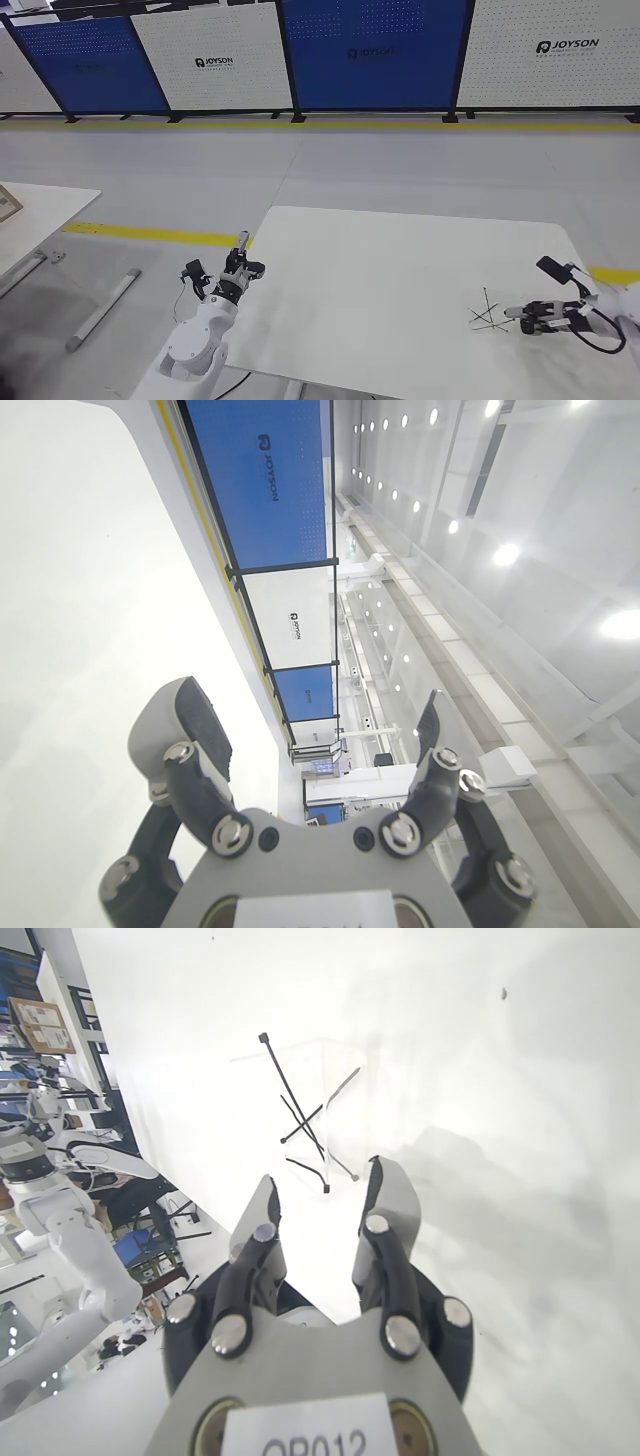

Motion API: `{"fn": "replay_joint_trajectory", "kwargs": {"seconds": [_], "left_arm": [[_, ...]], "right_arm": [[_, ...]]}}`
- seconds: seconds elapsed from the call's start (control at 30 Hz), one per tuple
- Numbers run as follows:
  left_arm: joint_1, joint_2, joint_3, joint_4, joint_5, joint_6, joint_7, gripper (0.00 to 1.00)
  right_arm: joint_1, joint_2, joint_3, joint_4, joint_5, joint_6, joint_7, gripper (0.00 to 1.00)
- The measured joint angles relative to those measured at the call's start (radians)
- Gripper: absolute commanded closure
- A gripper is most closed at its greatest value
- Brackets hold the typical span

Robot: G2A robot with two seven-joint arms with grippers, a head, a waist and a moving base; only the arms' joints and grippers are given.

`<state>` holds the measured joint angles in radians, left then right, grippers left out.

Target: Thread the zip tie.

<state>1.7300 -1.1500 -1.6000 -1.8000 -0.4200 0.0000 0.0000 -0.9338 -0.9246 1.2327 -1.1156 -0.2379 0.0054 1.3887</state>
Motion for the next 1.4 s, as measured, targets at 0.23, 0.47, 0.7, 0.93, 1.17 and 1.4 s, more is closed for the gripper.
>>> {"fn": "replay_joint_trajectory", "kwargs": {"seconds": [0.23, 0.47, 0.7, 0.93, 1.17, 1.4], "left_arm": [[0.0, 0.0, 0.0, 0.0, 0.0, 0.0, 0.0, 0.0], [0.0, 0.0, 0.0, 0.0, 0.0, 0.0, 0.0, 0.0], [0.0, 0.0, 0.0, 0.0, 0.0, 0.0, 0.0, 0.0], [0.0, 0.0, 0.0, 0.0, 0.0, 0.0, 0.0, 0.0], [0.0, 0.0, 0.0, 0.0, 0.0, 0.0, 0.0, 0.0], [0.0, 0.0, 0.0, 0.0, 0.0, 0.0, 0.0, 0.0]], "right_arm": [[0.012, 0.0, -0.015, 0.019, 0.003, -0.004, -0.003, 0.78], [0.002, 0.007, -0.011, -0.001, 0.001, 0.006, -0.007, 0.79], [0.012, 0.007, -0.027, 0.002, 0.001, 0.018, -0.007, 0.92], [0.028, 0.005, -0.045, 0.019, 0.0, 0.023, -0.01, 1.0], [0.009, 0.016, -0.013, 0.002, 0.032, -0.004, -0.022, 1.0], [-0.053, 0.036, 0.071, -0.05, 0.111, -0.021, -0.062, 1.0]]}}
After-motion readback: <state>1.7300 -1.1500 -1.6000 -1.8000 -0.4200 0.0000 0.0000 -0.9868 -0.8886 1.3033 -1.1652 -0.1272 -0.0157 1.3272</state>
